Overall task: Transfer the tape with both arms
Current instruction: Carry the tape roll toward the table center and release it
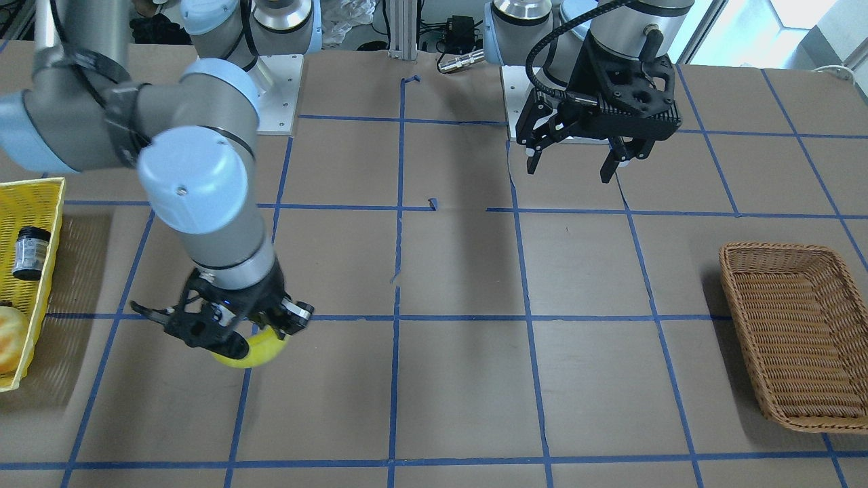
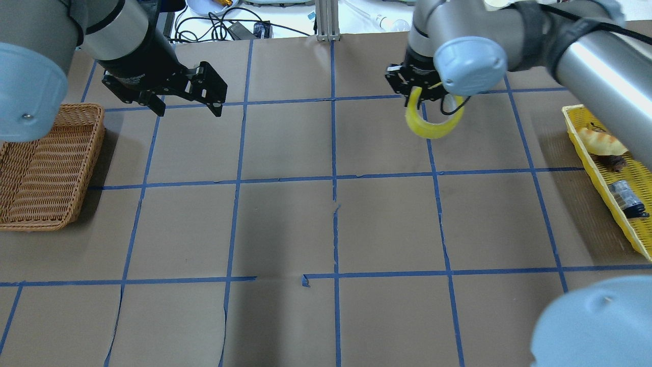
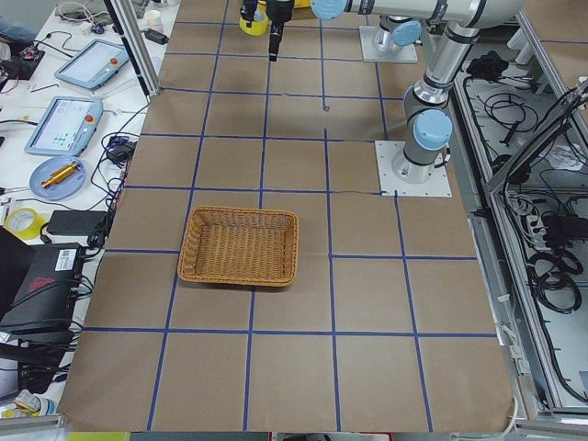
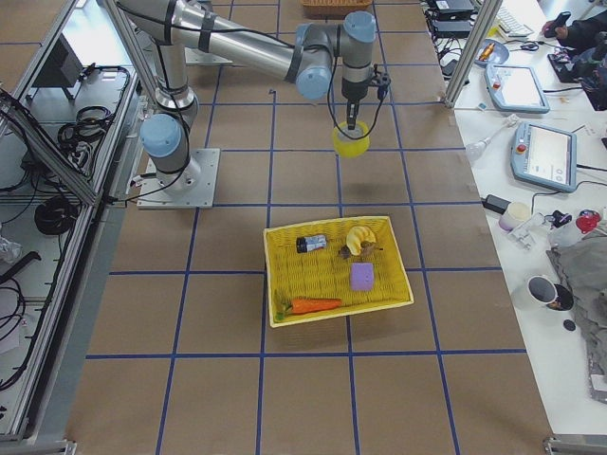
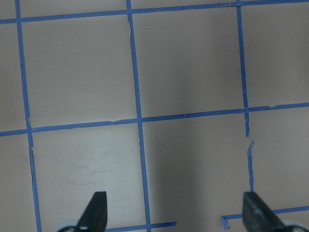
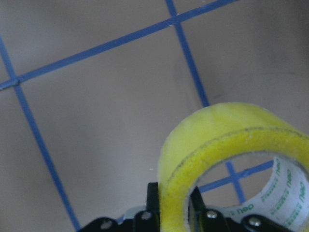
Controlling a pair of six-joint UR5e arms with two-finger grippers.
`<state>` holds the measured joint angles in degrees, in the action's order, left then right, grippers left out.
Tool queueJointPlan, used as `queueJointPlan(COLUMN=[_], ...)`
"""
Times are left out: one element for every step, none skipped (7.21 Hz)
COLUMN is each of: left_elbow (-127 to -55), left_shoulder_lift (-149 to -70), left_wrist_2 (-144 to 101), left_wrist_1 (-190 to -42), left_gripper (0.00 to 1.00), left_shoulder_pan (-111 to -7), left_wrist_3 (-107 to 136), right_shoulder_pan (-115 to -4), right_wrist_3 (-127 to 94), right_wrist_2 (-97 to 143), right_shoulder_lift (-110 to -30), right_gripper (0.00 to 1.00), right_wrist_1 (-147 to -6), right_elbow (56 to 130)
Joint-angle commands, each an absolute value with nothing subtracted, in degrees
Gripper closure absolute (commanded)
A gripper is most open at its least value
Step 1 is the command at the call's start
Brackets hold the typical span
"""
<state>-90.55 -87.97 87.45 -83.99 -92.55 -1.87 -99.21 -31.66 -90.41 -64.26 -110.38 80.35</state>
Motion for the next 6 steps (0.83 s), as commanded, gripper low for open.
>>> queueJointPlan(left_elbow=[-90.6,-91.0,-91.9,-93.2,-95.3,-97.2], left_shoulder_lift=[-88.3,-88.7,-89.2,-89.6,-90.3,-90.9], left_wrist_2=[87.5,87.6,87.6,87.5,87.0,85.4], left_wrist_1=[-84.0,-84.0,-81.9,-78.4,-76.6,-72.6], left_gripper=[0.0,0.0,0.0,0.0,0.0,0.0], left_shoulder_pan=[-92.6,-92.6,-92.6,-92.6,-92.6,-92.8], left_wrist_3=[-1.8,-1.6,-1.4,-1.7,-1.7,-1.7], right_shoulder_pan=[-103.6,-103.9,-104.8,-105.9,-106.8,-107.1], right_wrist_3=[-44.4,-46.6,-50.8,-55.7,-58.2,-57.5], right_wrist_2=[-83.7,-83.4,-82.5,-80.3,-79.8,-79.8], right_shoulder_lift=[-53.6,-50.7,-47.4,-44.1,-42.8,-42.3], right_gripper=[1.0,1.0,1.0,1.0,1.0,1.0], right_wrist_1=[-110.6,-111.2,-114.1,-114.2,-114.3,-115.0], right_elbow=[70.2,67.9,65.6,63.1,62.1,62.1])
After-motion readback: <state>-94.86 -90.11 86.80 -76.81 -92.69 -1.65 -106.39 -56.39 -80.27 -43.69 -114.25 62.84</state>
